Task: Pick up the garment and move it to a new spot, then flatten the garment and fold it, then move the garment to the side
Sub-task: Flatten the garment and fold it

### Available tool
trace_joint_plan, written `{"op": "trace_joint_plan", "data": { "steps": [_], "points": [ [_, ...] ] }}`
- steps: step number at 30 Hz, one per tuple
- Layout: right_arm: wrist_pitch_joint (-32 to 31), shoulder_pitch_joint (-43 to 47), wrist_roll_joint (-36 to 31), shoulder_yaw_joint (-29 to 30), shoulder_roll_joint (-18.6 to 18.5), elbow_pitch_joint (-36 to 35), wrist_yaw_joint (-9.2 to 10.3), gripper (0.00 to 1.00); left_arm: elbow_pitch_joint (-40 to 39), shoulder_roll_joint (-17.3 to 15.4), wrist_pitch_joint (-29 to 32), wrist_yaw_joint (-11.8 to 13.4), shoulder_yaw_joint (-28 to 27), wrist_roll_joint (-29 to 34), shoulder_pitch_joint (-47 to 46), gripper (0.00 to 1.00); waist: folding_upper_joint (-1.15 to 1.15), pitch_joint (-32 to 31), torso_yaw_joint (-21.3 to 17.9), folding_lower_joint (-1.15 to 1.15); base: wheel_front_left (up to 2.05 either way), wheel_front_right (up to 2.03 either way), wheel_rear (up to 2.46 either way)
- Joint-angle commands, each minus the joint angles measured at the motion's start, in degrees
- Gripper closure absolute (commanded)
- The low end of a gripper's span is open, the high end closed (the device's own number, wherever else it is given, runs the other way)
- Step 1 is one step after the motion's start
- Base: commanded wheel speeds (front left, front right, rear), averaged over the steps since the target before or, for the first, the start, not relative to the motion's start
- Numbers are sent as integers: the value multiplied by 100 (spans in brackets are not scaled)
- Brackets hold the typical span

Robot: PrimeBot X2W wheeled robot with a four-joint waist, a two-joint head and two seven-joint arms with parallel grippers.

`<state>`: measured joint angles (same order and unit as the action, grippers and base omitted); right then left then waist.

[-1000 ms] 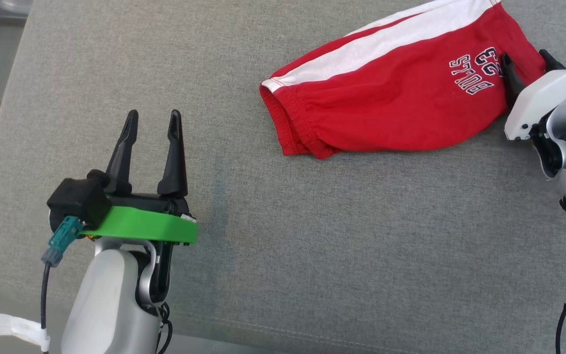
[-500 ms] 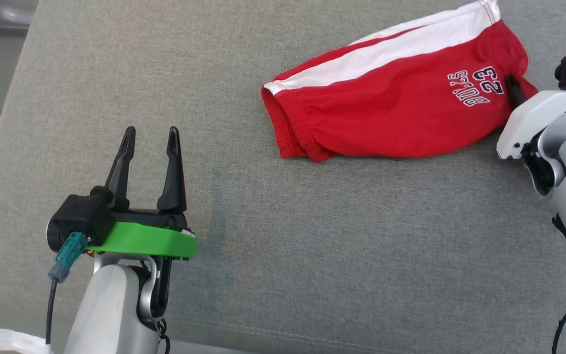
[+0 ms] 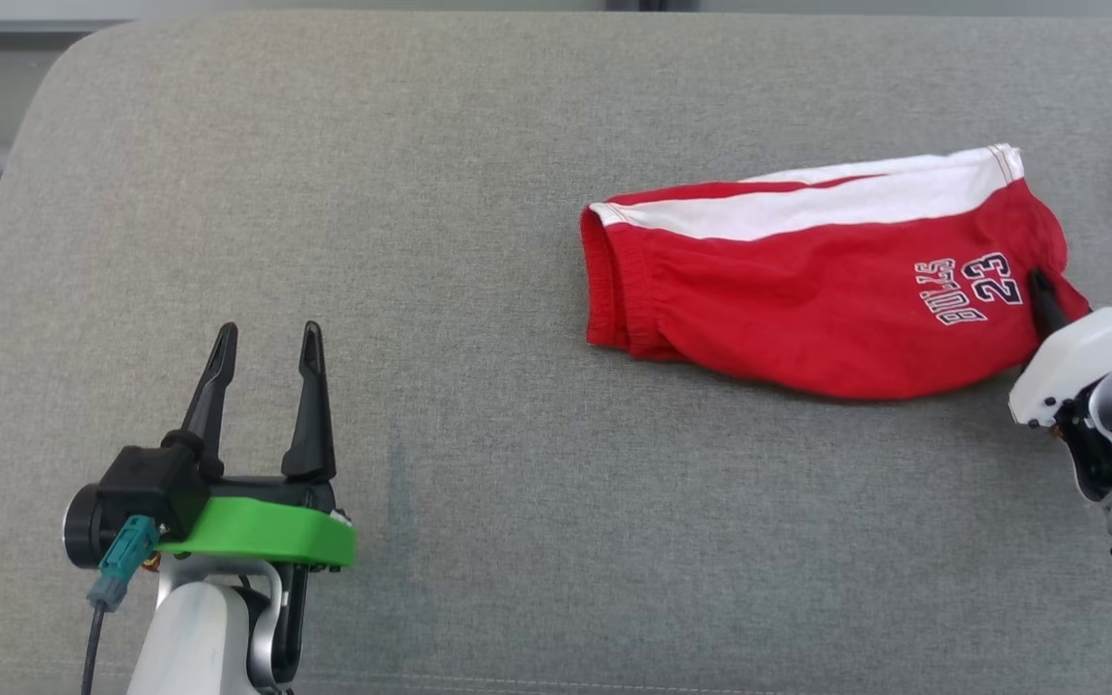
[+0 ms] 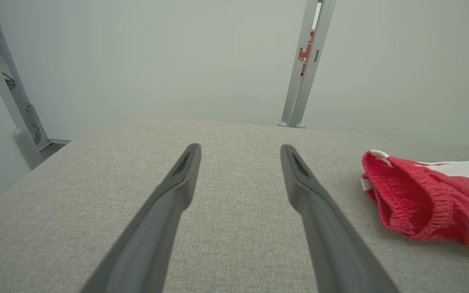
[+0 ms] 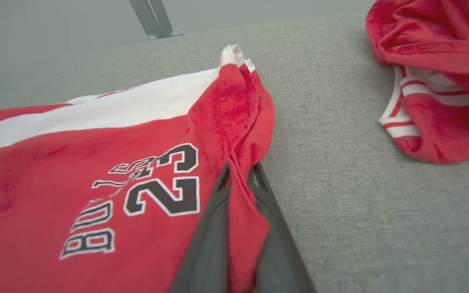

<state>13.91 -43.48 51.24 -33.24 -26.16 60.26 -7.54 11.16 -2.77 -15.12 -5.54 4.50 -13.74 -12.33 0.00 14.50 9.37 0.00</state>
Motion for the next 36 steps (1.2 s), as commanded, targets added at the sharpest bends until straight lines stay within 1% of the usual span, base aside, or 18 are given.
{"op": "trace_joint_plan", "data": {
  "steps": [1,4,8,12,15,20,26,31,34,36],
  "points": [
    [53,163,83,40,-81,-27,12,100,-12,-25,1,-32,-56,39,136,0,0,-239,-209,0,0,0,0],
    [94,357,238,146,-169,-40,12,100,-41,-25,1,-44,-128,79,255,0,0,-331,-246,0,0,0,0],
    [120,470,325,217,-187,-66,12,100,-68,-25,1,-62,-199,120,350,0,0,-381,-269,0,0,0,0],
    [134,368,255,222,-97,-167,12,100,-94,-25,1,-61,-216,146,386,0,0,-380,-275,0,0,0,0],
    [133,186,77,266,-29,-361,11,100,-75,-25,1,-48,-217,143,396,0,0,-392,-284,0,0,0,0],
    [130,40,-277,384,199,-833,11,100,-50,-25,1,-25,-228,139,431,0,0,-475,-289,0,0,0,0],
    [131,63,-697,416,529,-1625,11,100,-79,-25,1,-1,-221,90,488,0,0,-551,-229,0,0,0,0],
    [132,224,-955,146,858,-2183,11,100,-90,-25,1,6,-226,38,519,0,0,-563,-175,0,0,0,0],
    [131,298,-1049,-89,1043,-2294,11,100,-81,-24,1,32,-181,-11,512,0,0,-552,-121,0,0,0,0],
    [131,342,-1081,-222,1156,-2242,11,100,-75,-25,1,48,-139,-47,467,0,0,-527,-65,0,0,0,0]
  ]
}}
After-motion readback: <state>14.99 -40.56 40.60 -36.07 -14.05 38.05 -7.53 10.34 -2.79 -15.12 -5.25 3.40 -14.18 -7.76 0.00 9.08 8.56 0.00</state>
